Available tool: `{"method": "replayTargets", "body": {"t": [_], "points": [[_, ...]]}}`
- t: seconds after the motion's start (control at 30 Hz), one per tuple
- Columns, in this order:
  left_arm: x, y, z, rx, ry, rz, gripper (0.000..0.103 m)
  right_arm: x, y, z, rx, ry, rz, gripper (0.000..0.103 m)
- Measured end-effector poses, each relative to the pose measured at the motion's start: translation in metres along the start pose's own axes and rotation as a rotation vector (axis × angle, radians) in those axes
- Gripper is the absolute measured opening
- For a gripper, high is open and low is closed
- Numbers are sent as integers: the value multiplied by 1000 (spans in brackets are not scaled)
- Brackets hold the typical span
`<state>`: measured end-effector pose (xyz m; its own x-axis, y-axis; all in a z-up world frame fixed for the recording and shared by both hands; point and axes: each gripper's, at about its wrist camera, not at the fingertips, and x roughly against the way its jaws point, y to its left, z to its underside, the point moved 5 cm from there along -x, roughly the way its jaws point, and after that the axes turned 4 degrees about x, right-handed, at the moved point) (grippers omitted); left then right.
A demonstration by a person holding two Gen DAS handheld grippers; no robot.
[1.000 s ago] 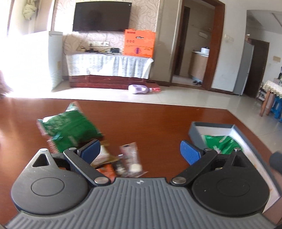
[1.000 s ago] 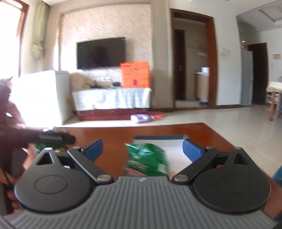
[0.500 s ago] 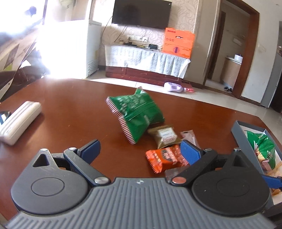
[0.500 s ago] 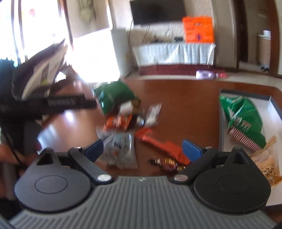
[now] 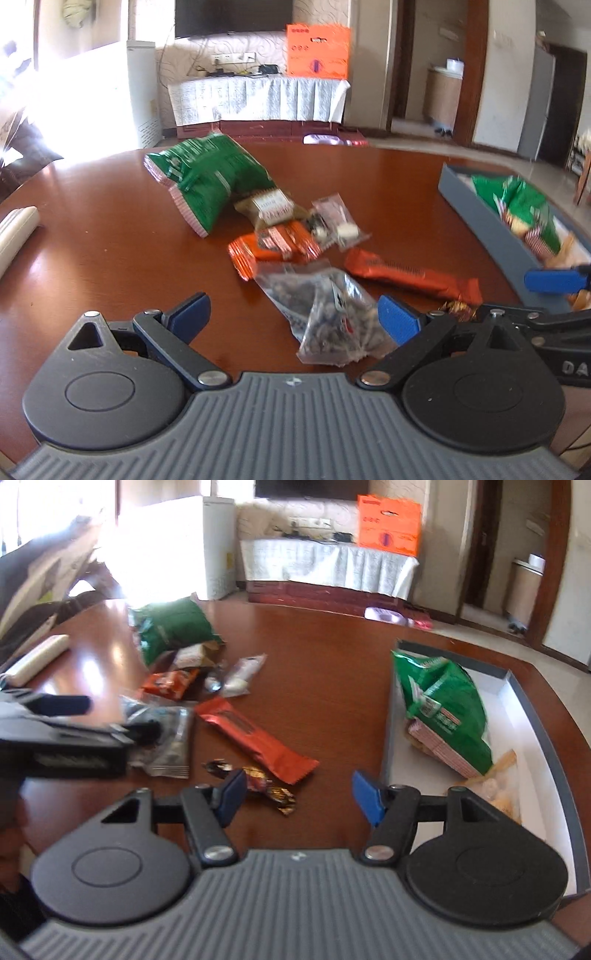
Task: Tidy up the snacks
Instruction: 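Move both tools back toward the remaining snacks on the table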
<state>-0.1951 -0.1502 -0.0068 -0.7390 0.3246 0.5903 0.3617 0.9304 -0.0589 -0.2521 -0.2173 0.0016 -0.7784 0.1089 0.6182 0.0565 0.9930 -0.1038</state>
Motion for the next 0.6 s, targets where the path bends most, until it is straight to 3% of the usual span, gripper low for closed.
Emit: {"method": "replayTargets", "body": {"t": [0.17,0.6], "points": [[-15,1,1,5,9,9,99,-4,19,1,85,26,-13,66],[-24,1,-1,17,7,24,99,-7,25,-1,108,32,-14,66]]}}
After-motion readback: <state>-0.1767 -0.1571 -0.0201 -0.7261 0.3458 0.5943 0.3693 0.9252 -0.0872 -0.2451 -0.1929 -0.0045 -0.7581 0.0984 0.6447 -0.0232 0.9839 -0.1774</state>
